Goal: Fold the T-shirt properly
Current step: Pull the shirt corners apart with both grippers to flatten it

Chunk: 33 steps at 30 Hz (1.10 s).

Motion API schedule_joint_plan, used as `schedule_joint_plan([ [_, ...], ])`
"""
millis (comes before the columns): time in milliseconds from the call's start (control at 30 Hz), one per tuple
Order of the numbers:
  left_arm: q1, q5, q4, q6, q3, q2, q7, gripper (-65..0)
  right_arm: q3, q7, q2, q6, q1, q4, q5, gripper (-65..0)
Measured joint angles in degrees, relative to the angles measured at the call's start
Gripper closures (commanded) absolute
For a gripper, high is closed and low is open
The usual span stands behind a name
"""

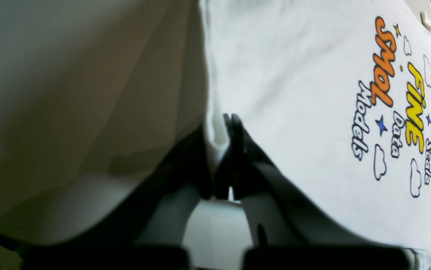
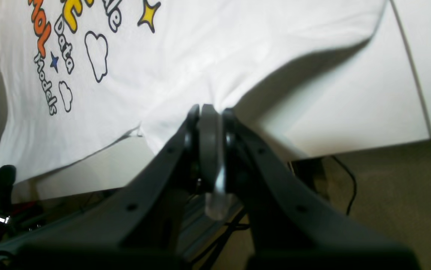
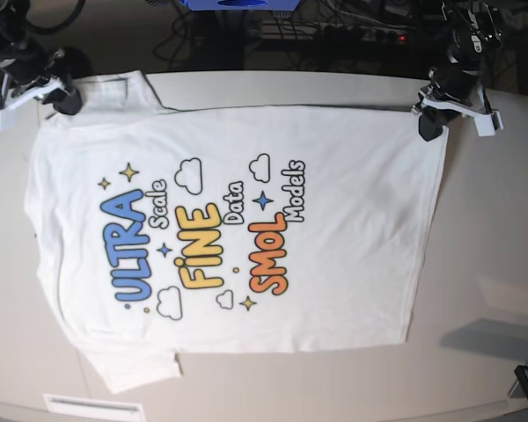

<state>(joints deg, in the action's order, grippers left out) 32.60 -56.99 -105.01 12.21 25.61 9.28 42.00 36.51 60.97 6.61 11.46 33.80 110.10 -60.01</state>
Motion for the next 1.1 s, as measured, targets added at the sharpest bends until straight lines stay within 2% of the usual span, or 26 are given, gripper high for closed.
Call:
schedule_joint_plan([
  [233,0.76,-0.52,-2.73,0.0,-0.15,-0.2,0.02,0.0,0.0,0.39,0.44,-0.02,-2.1,2.01,0.15,-0.3],
  [400,0.68,-7.58,-2.75,0.0,-0.09,0.24,0.0,0.0,0.0,4.0,0.57,0.0,-5.75,2.01,0.17,-0.3],
  [433,0.5,-8.07,-2.75,-0.31,-0.09,0.31,0.02,0.0,0.0,4.68,0.59,0.02,-6.82,2.01,0.17,-0.3],
  [533,0.09,-8.87,-2.75,-4.55,-0.09,0.28,0.02,0.0,0.0,6.01,0.61,-0.02,-9.79,2.01,0.11,-0.3],
  [600,-0.42,-8.87,-2.75,-4.57,-0.09,0.26,0.07,0.0,0.0,6.54,0.59,-2.75,-10.95,2.03,-0.04,-0.3],
  [667,-1.4,-8.9,-2.75,-4.57,-0.09,0.26,0.02,0.0,0.0,6.71,0.61,-3.69,-11.47,2.01,0.2,-0.3],
  [767,-1.97,-9.92,-2.8,-4.57,-0.09,-0.02,0.0,0.0,0.0,7.56,0.85,-4.07,-12.98,1.99,0.2,-0.3],
  [900,-2.82,-14.75,-2.64,-4.92,0.04,-0.2,0.17,0.0,0.0,9.51,1.55,-4.07,-15.93,1.88,0.17,-0.3],
  [1033,-5.29,-15.47,-2.62,-11.5,0.02,0.0,0.0,0.0,0.0,9.66,1.57,-4.07,-17.53,1.84,0.22,-0.3],
  [1100,-6.25,-15.54,-2.6,-12.04,0.11,-0.09,0.02,0.0,0.0,9.57,1.64,-4.07,-18.32,1.84,0.2,-0.3],
])
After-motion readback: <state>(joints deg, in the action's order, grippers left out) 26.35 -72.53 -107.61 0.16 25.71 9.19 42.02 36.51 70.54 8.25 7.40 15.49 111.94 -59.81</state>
